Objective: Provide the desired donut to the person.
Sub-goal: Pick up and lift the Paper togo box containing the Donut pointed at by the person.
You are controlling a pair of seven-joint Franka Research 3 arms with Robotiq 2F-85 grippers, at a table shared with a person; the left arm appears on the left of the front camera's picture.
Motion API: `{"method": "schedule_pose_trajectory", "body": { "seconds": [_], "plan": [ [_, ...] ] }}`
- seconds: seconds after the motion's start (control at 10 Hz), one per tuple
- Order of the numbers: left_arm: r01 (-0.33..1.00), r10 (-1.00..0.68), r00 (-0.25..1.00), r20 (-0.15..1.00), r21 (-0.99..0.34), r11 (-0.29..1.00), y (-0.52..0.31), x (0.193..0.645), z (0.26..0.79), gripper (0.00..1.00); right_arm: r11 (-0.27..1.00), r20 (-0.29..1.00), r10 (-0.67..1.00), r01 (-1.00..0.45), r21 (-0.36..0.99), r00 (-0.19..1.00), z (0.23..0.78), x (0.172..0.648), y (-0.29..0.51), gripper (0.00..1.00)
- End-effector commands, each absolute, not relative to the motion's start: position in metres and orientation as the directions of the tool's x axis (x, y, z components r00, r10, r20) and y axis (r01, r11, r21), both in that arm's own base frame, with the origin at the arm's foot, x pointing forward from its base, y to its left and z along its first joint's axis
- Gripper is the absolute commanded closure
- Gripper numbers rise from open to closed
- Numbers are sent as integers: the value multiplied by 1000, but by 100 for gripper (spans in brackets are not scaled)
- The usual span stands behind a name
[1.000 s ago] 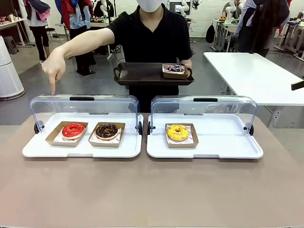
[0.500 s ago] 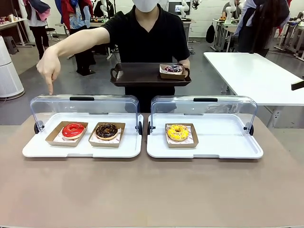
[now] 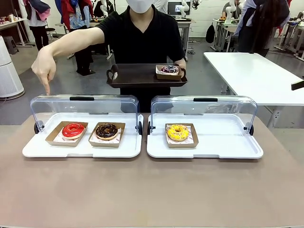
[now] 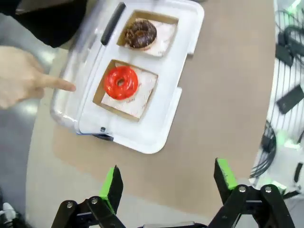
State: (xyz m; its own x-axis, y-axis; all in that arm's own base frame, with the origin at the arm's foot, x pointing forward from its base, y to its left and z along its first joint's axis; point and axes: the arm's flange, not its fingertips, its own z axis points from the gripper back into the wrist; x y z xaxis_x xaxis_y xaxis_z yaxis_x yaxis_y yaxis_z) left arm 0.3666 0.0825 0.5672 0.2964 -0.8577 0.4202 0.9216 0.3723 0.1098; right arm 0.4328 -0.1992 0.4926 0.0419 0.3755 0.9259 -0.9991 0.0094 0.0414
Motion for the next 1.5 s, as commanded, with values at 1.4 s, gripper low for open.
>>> {"method": "schedule_pose_trajectory", "body": {
  "seconds": [1.4],
  "plan": [
    [990, -994, 24, 111, 134, 39, 13, 416, 417, 0, 12, 926, 375, -999, 40, 42, 492, 432, -200, 0]
  ]
}}
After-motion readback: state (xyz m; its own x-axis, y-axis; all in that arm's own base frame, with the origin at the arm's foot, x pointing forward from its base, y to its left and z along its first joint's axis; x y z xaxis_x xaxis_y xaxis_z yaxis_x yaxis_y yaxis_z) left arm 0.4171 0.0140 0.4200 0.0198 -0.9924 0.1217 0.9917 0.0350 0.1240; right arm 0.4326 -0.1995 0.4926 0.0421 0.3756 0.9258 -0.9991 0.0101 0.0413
